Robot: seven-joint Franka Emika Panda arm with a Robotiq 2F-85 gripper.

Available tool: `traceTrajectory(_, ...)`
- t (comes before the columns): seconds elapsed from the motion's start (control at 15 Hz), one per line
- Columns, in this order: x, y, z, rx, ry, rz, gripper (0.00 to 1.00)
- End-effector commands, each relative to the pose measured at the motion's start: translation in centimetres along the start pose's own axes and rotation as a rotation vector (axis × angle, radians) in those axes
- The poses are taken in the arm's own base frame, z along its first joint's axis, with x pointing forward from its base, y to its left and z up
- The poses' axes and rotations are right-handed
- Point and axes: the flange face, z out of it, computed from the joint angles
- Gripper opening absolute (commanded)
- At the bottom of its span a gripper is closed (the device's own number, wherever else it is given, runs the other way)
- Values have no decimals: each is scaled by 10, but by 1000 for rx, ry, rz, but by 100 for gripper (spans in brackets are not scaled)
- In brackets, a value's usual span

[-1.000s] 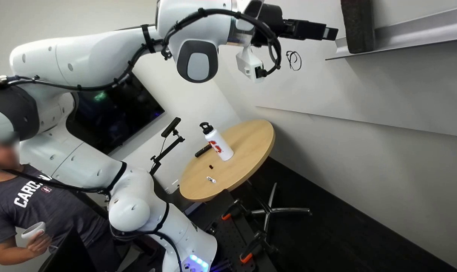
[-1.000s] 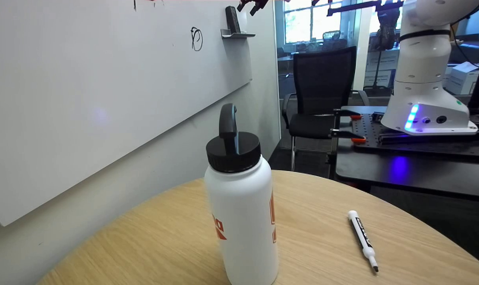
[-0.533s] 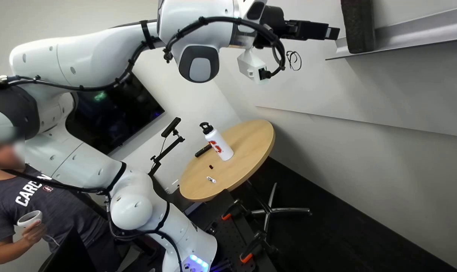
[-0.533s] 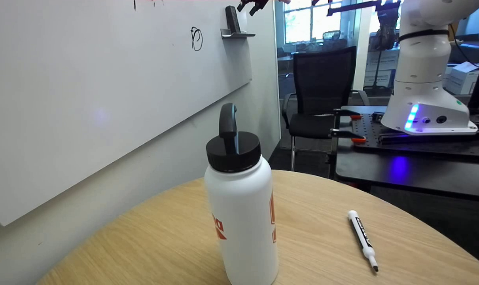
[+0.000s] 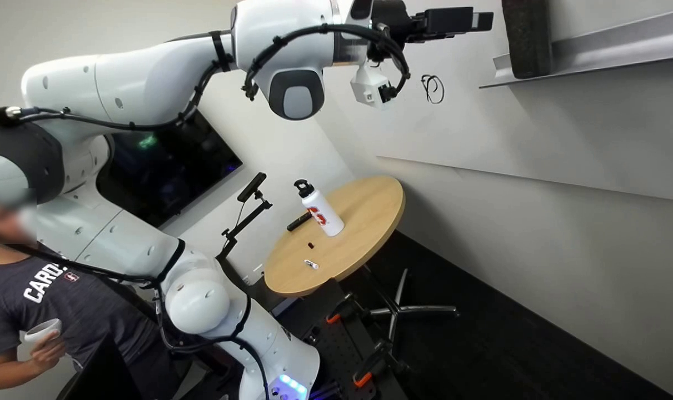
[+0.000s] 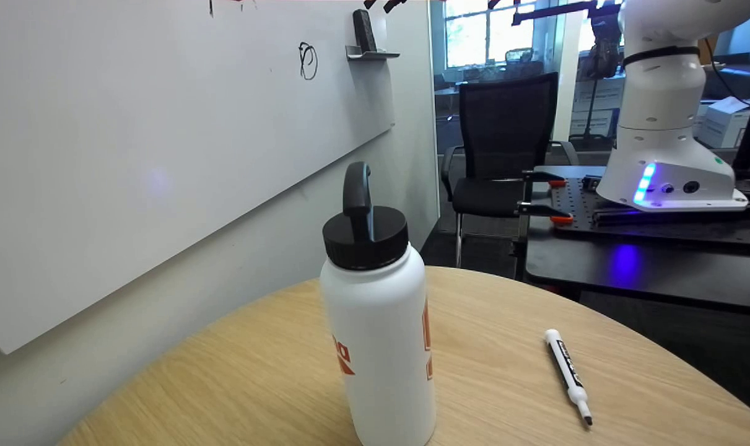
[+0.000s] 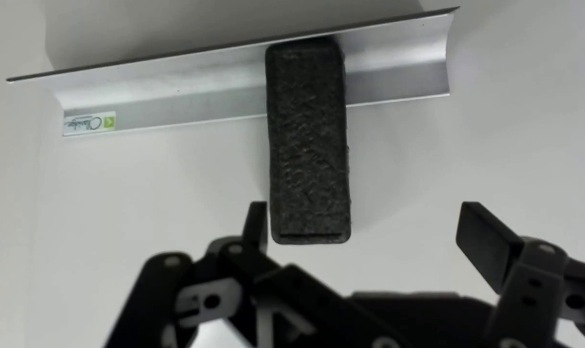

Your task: Get the eraser, wipe the white board with it and put it on the table.

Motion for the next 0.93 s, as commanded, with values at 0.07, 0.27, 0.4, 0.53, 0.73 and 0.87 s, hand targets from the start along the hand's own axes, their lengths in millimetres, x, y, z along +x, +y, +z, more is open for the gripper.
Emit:
traceTrajectory(0.07, 0, 9, -4, -41, 49, -45, 100)
traceTrajectory(0.27, -1, 20, -4, -25, 42, -45, 100)
traceTrajectory(0.4, -5, 25, -2, -2, 30, -23, 100)
traceTrajectory(0.53, -9, 29, 1, 2, 29, -7, 100)
traceTrajectory(0.73, -13, 29, 5, 13, 31, 7, 100)
traceTrajectory(0.87, -15, 26, 10, 12, 32, 5, 100)
